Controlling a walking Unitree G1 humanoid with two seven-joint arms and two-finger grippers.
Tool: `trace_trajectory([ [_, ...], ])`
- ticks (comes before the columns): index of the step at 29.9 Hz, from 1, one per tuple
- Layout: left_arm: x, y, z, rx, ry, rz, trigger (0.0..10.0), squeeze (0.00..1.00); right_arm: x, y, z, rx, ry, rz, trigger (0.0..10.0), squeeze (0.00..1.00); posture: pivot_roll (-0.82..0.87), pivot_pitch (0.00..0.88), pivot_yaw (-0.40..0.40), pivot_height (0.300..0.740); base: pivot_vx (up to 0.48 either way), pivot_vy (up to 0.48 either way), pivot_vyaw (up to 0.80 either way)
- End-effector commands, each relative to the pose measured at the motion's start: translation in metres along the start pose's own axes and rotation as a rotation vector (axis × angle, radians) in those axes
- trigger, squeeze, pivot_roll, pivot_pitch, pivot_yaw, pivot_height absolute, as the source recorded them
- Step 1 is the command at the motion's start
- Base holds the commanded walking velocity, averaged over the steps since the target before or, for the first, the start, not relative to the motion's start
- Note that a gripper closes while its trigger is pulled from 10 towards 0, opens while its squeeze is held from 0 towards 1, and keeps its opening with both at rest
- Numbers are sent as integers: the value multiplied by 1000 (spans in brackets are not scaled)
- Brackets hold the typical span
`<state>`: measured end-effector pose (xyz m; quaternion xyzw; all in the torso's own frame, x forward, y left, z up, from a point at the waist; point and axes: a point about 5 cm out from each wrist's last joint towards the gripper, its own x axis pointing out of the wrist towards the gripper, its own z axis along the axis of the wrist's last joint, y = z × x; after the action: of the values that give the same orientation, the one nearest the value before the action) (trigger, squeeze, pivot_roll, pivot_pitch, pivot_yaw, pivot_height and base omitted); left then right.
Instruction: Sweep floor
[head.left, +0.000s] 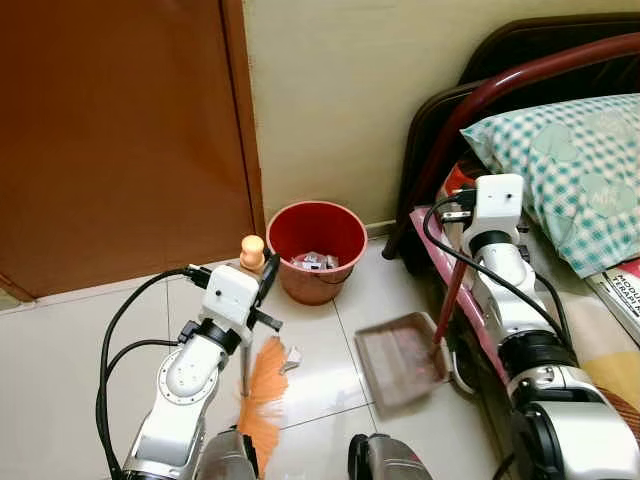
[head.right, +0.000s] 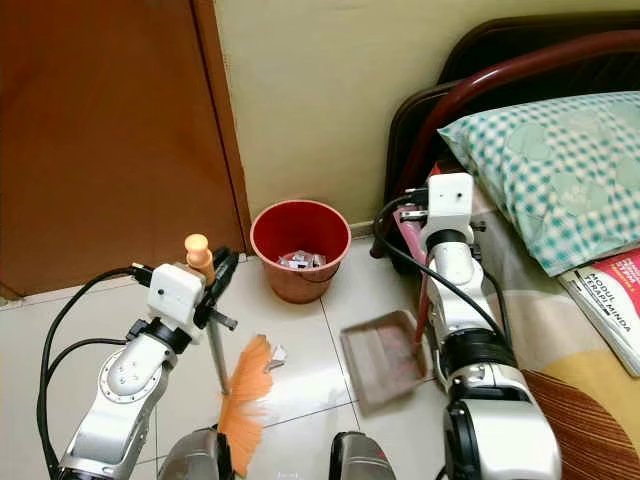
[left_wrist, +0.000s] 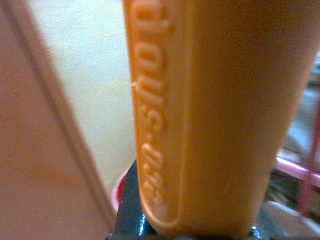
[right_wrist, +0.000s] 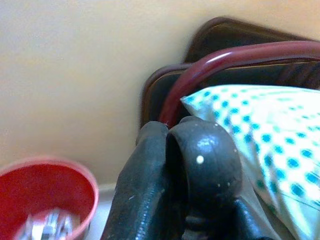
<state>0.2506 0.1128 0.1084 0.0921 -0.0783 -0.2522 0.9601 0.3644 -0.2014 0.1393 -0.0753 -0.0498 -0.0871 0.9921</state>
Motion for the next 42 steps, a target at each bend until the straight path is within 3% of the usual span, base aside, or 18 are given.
trace_trajectory([
  [1,0,-14,-1,-33,4,-78,10000,0,3,0,9,29,-53,-38,10000,0,26,120,-44,740,0,0,0],
  [8,7,-26,14,-39,-46,-161,10000,0,-7,28,-2,27,-17,-43,10000,0,66,164,-29,740,0,0,0],
  [17,-7,-22,28,-52,-67,-185,10000,0,-16,53,-7,-2,-25,-48,10000,0,132,215,-22,740,0,0,0],
  [23,-6,-31,42,-103,-113,-249,10000,0,-19,69,-8,7,-13,-50,10000,0,157,240,-20,740,0,0,0],
  [28,7,-41,54,-146,-165,-272,10000,0,-20,75,-8,14,-7,-40,10000,0,152,244,-21,740,0,0,0],
  [32,31,-52,71,-180,-241,-258,10000,0,-22,75,-11,16,1,-35,10000,0,129,241,-26,740,0,0,0],
  [35,40,-54,81,-225,-275,-243,10000,0,-23,75,-13,26,15,-40,10000,0,113,233,-28,740,0,0,0],
  [39,50,-48,90,-287,-311,-191,10000,0,-22,73,-15,40,33,-42,10000,0,96,214,-36,740,0,0,0],
  [42,50,-31,88,-278,-317,-109,10000,0,-19,70,-14,44,38,-43,10000,0,86,192,-45,740,0,0,0],
])
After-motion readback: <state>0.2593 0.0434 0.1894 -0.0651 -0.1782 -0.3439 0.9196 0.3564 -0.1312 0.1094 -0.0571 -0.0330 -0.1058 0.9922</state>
